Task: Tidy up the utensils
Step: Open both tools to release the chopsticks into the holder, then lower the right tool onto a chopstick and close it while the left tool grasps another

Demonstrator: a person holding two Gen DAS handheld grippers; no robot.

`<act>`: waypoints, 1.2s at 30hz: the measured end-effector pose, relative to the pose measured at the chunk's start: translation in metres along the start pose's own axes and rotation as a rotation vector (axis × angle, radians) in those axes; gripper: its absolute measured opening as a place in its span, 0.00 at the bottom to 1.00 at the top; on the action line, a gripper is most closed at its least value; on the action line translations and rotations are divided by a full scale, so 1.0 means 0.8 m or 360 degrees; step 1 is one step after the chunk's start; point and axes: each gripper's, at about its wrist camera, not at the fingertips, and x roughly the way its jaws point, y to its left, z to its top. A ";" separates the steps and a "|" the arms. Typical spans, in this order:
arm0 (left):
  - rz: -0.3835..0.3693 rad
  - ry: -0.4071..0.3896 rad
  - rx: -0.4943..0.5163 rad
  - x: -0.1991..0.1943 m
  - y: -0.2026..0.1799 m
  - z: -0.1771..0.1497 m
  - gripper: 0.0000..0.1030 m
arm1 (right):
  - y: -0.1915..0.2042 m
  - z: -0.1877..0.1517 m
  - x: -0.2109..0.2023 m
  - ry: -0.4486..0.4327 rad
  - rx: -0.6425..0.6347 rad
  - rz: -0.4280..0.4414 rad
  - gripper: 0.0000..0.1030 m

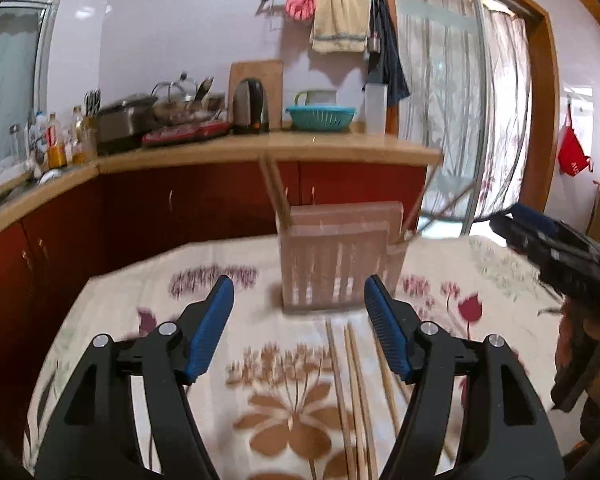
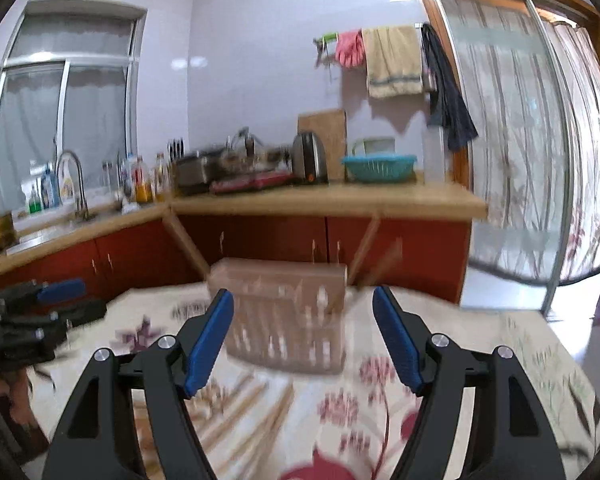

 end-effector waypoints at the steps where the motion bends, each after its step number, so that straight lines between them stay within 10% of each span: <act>1: 0.0009 0.0016 -0.0003 -0.001 0.000 -0.010 0.64 | 0.002 -0.013 -0.002 0.0032 0.0004 0.0002 0.68; 19: 0.0088 0.0277 -0.0081 -0.010 -0.011 -0.143 0.64 | 0.047 -0.187 0.000 0.0567 -0.0075 0.0114 0.31; 36: 0.0058 0.0344 -0.0082 0.006 -0.021 -0.161 0.64 | 0.059 -0.190 -0.014 0.0564 -0.0168 0.0131 0.25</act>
